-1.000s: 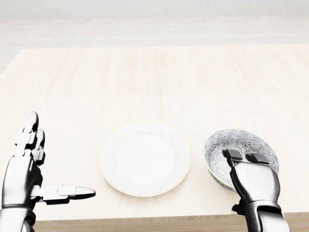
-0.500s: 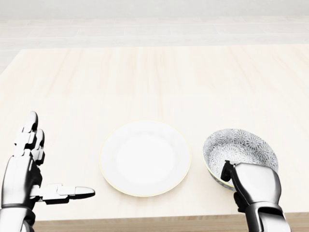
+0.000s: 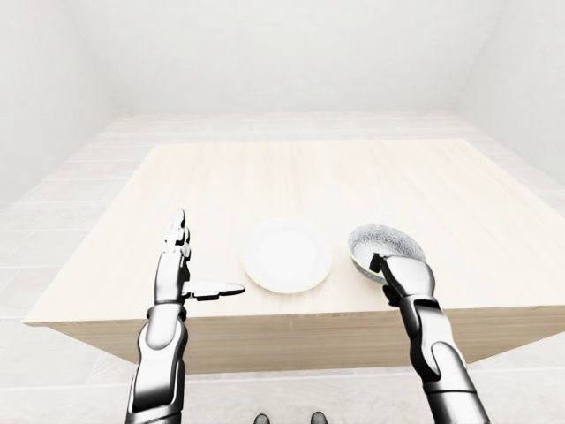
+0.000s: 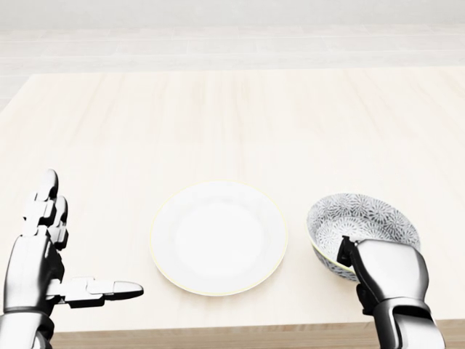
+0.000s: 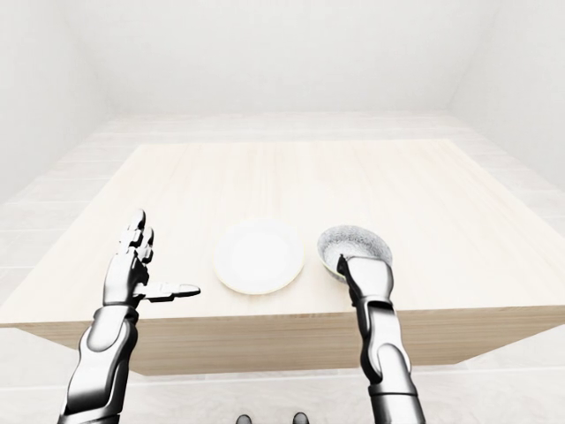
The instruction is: Put the bowl on the plate.
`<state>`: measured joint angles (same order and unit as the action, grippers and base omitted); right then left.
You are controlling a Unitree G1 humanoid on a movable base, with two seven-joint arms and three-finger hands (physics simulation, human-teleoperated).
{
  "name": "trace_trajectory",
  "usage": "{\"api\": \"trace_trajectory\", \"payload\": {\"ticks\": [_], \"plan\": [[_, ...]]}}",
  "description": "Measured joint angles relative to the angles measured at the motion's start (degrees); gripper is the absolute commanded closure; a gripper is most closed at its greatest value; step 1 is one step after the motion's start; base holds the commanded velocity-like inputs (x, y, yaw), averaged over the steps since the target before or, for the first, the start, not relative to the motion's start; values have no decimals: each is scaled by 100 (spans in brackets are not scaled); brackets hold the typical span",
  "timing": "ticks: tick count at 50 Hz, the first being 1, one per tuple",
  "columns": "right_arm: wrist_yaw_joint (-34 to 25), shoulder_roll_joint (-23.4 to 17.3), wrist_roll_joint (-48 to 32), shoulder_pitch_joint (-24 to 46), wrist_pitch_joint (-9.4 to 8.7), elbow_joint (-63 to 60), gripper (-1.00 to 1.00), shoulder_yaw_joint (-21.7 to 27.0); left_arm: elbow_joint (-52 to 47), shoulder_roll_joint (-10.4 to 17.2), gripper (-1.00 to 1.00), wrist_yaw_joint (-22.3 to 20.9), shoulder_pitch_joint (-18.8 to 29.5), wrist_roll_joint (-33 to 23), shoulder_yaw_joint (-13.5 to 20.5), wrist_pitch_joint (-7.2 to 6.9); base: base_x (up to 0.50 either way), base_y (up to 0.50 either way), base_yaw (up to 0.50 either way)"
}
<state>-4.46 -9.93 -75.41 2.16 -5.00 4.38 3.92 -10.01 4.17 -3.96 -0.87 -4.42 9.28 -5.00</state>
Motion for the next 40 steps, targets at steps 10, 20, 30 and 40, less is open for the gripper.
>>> {"api": "trace_trajectory", "payload": {"ticks": [10, 20, 30, 40], "plan": [[-339, -52, 12, 50, 0, -245, 33, 88, 1, -1, -100, 5, -5, -5, -5, 0, 0, 0, 0], [-673, -57, -102, 90, 0, -580, 31, 141, 9, 1, -100, 12, 4, -15, -8, 0, 0, 0, 0], [-945, -13, -287, 120, 0, -905, 32, 159, 85, 7, -100, 21, 31, -26, -16, 0, 0, 0, 0], [-1179, 52, -504, 153, 0, -1185, 35, 147, 131, 12, -100, 27, 47, -36, -30, 0, 0, 0, 0]]}}
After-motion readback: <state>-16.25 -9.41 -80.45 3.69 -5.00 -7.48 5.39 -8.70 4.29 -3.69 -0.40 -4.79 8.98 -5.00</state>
